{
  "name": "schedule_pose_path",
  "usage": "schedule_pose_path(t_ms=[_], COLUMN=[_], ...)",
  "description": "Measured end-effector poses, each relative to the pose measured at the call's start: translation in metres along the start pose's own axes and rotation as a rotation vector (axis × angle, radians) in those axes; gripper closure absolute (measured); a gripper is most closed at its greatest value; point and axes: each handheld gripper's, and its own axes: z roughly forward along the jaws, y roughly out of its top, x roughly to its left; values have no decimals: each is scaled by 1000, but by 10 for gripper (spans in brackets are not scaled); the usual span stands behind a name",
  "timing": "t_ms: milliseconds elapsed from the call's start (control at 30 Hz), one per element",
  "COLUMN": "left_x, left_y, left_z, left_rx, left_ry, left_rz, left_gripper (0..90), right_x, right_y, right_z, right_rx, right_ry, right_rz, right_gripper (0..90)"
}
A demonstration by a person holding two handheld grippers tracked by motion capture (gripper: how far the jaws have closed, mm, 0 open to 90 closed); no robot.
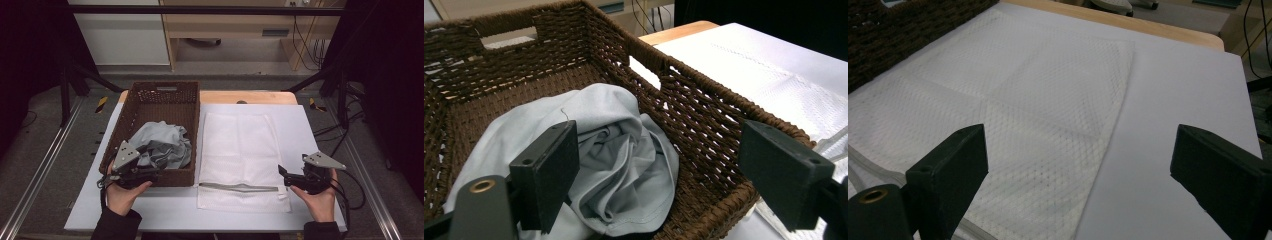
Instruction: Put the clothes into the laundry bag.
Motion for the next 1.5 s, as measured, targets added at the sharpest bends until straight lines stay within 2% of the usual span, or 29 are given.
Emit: schedule_pose_path(t_ms=[133, 333, 533, 600, 700, 733, 767, 900, 1033, 1100, 1133, 1300, 1400, 1500], left_x=[1, 4, 4, 6, 7, 7, 6, 6, 15, 17, 22, 32, 39, 45], left_y=[0, 1, 8, 11, 15, 16, 18, 23, 29, 31, 35, 43, 48, 51], left_z=[-1, -3, -4, -5, -5, -5, -5, -4, 1, 3, 6, 12, 17, 24], left_rx=[2, -7, -6, -11, -9, -7, -7, -5, 9, 12, 31, 32, 35, 58], left_ry=[13, 16, 29, 24, 28, 33, 35, 54, 75, 76, 83, 99, 115, 132], left_rz=[6, -5, 9, 1, -1, 2, 4, 25, 18, 21, 23, 16, 19, 30], left_gripper=[171, 174, 174, 174, 173, 172, 171, 172, 171, 171, 171, 171, 172, 172], right_x=[0, -3, -6, -6, -3, -1, 0, 3, 5, 7, 8, 12, 15, 16], right_y=[1, 4, 9, 10, 13, 14, 16, 19, 21, 22, 22, 24, 25, 24], right_z=[-1, -7, -7, -7, -6, -5, -5, -5, -4, -2, -1, -1, -1, 0], right_rx=[-2, -49, -63, -59, -54, -53, -65, -66, -75, -75, -74, -76, -76, -71], right_ry=[4, 10, 10, 8, -5, 0, 34, 14, 31, 36, 35, 39, 47, 48], right_rz=[4, 33, 48, 49, 14, 13, 31, 17, 31, 26, 25, 14, 16, 11], right_gripper=[90, 96, 96, 96, 96, 96, 96, 92, 91, 85, 84, 83, 84, 84])
